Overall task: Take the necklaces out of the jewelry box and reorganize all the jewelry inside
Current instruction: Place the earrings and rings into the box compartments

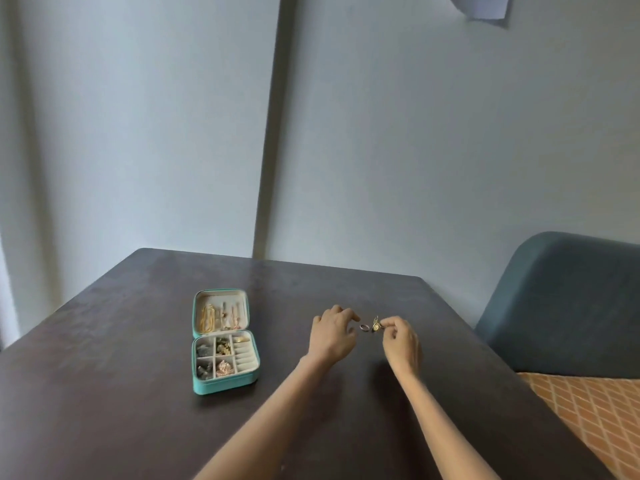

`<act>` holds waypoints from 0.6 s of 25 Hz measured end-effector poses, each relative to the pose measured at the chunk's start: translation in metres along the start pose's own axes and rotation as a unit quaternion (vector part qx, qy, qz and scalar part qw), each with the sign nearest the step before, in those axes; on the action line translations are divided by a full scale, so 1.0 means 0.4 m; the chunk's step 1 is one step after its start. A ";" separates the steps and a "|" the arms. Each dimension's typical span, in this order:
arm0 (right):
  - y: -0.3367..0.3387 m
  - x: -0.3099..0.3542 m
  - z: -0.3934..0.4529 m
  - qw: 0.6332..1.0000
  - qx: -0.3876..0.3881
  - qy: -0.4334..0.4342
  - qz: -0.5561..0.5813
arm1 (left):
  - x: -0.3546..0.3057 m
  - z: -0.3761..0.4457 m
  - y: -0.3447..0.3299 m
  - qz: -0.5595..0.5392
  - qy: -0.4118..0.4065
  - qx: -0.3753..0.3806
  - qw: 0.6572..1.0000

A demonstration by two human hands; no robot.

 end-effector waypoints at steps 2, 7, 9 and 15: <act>-0.010 -0.035 0.018 0.999 0.028 -0.021 -0.003 | -0.017 0.016 -0.031 0.002 0.011 0.016 1.000; -0.092 -0.069 0.081 0.986 0.139 -0.063 -0.064 | -0.037 0.049 -0.056 -0.001 0.024 0.031 0.999; -0.113 -0.079 0.097 0.976 0.171 -0.094 -0.099 | -0.032 0.055 -0.062 0.001 0.026 0.035 0.999; -0.095 -0.059 0.110 0.977 0.168 -0.113 -0.067 | -0.003 0.068 -0.061 -0.020 0.044 0.047 0.998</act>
Point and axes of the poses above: each hand's wrist, its own z-axis towards the middle knuckle, its own y-axis out of the back of the hand, x = y × z, the point moved 8 cm from there along z, towards the middle knuckle, and after that the axes turned 12 degrees about y, right-handed, at the moved point
